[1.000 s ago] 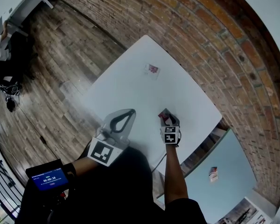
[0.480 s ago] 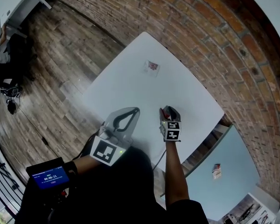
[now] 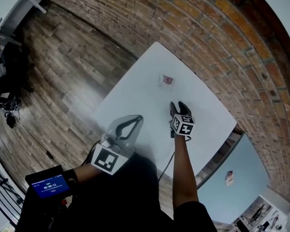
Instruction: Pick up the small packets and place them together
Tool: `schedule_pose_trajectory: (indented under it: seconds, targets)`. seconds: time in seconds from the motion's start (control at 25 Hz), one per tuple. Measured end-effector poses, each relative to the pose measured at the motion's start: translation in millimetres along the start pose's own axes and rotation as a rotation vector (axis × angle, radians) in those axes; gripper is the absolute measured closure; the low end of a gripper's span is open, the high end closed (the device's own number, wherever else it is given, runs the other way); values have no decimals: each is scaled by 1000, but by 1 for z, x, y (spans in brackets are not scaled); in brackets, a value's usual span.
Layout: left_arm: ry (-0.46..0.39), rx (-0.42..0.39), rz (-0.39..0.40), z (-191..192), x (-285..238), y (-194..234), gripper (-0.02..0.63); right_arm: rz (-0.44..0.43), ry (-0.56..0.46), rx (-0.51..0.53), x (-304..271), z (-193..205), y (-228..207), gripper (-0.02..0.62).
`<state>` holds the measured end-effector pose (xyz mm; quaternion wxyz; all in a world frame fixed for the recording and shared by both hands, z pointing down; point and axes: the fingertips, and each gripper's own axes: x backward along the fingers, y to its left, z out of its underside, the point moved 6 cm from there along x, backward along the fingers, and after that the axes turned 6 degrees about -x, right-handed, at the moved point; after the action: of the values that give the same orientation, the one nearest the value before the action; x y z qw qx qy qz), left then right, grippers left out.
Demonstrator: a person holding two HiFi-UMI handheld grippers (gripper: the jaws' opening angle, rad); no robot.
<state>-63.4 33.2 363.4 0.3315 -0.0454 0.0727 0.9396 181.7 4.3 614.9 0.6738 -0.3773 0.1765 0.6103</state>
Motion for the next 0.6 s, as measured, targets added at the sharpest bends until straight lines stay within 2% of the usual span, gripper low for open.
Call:
schedule_pose_trajectory:
  seconds: [0.16, 0.36, 0.6]
  targets:
    - [9, 31, -13, 5, 3, 33, 604, 32, 25, -23, -31, -18, 0, 409]
    - [2, -8, 12, 1, 0, 64, 604, 66, 52, -110, -56, -30, -13, 408]
    - [33, 23, -28, 7, 5, 84, 604, 52, 112, -119, -79, -30, -25, 422]
